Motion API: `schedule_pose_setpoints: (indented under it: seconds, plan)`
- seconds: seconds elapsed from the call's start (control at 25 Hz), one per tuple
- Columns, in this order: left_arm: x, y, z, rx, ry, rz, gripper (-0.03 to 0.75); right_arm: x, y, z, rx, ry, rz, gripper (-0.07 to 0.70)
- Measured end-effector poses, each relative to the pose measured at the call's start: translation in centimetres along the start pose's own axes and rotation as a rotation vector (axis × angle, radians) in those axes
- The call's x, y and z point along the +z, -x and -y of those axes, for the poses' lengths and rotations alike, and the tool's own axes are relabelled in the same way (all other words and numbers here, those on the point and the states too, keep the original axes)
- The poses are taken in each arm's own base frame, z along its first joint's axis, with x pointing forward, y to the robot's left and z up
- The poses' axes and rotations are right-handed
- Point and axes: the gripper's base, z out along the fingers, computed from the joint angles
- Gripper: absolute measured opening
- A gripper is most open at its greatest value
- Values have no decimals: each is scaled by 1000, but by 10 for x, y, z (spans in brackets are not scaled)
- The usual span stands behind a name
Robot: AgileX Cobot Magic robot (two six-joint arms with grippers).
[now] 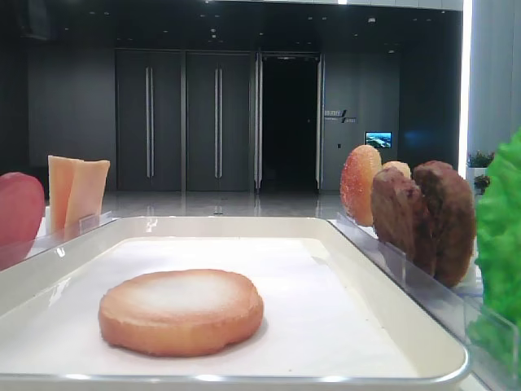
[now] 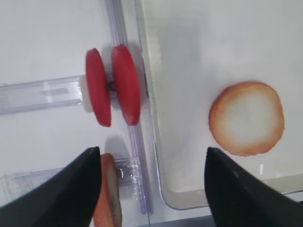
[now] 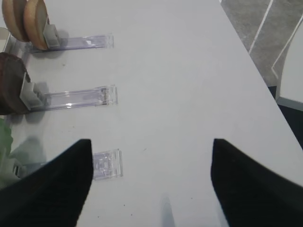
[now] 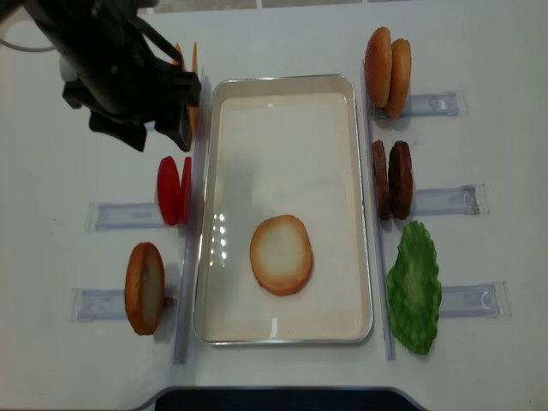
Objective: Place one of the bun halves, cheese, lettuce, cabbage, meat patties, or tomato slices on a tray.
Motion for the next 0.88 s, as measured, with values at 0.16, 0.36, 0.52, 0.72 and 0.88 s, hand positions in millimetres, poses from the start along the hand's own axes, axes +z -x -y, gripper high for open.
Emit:
schedule_pose_setpoints:
  seconds: [0.16, 0.36, 0.52, 0.72, 0.88]
  plan:
    - [-4, 5, -21, -20, 36, 23, 517, 0, 0, 0, 0, 0, 0, 524]
    - [-10, 9, -46, -40, 66, 42, 517, 0, 0, 0, 0, 0, 0, 524]
    - [-12, 10, -64, -66, 101, 53, 517, 0, 0, 0, 0, 0, 0, 524]
    - [-14, 12, -83, -77, 143, 57, 517, 0, 0, 0, 0, 0, 0, 524]
    - [-15, 12, -96, -83, 184, 58, 517, 0, 0, 0, 0, 0, 0, 524]
